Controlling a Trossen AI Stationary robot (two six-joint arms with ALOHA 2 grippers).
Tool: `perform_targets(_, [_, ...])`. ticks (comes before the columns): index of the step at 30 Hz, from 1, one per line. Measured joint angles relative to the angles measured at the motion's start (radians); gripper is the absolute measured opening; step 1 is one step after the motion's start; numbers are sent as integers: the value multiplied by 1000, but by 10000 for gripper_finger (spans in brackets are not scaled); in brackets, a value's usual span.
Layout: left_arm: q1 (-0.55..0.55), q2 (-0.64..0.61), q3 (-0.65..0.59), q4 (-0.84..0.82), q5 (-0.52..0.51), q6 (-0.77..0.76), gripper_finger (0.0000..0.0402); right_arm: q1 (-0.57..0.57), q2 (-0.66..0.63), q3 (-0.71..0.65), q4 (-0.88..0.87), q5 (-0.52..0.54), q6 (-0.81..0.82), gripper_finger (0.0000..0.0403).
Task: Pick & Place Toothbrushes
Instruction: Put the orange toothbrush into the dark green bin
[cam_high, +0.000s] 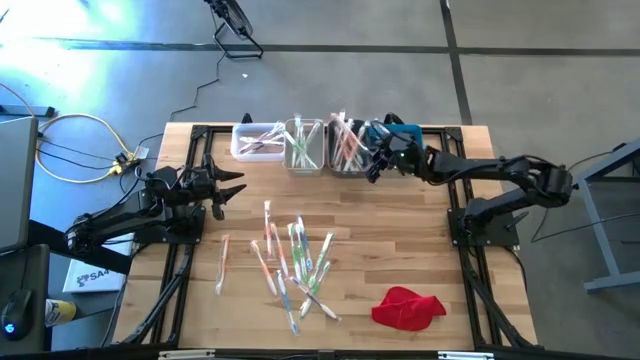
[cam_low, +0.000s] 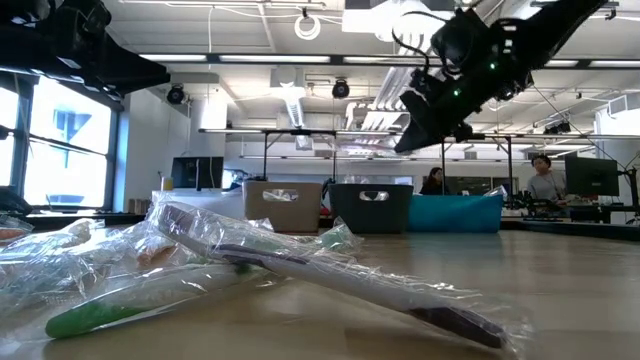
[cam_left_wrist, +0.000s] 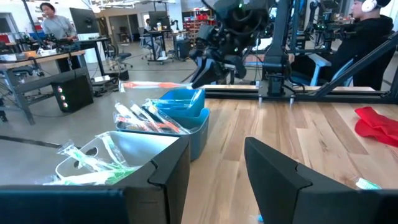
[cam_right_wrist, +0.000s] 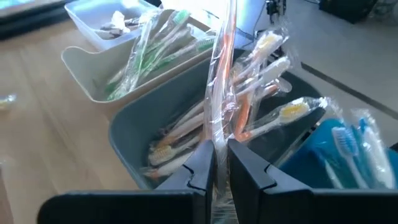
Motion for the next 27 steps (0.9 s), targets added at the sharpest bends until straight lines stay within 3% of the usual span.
perform_targets(9, [0, 0, 0, 0, -3, 0, 150, -90, 1, -164, 257, -147, 99, 31])
perform_targets(20, [0, 0, 0, 7, -3, 0, 150, -85, 4, -174, 361, -151, 121, 24])
perform_targets(27, [0, 0, 0, 9, -2, 0, 150, -52, 140, -174, 479, -143, 149, 23])
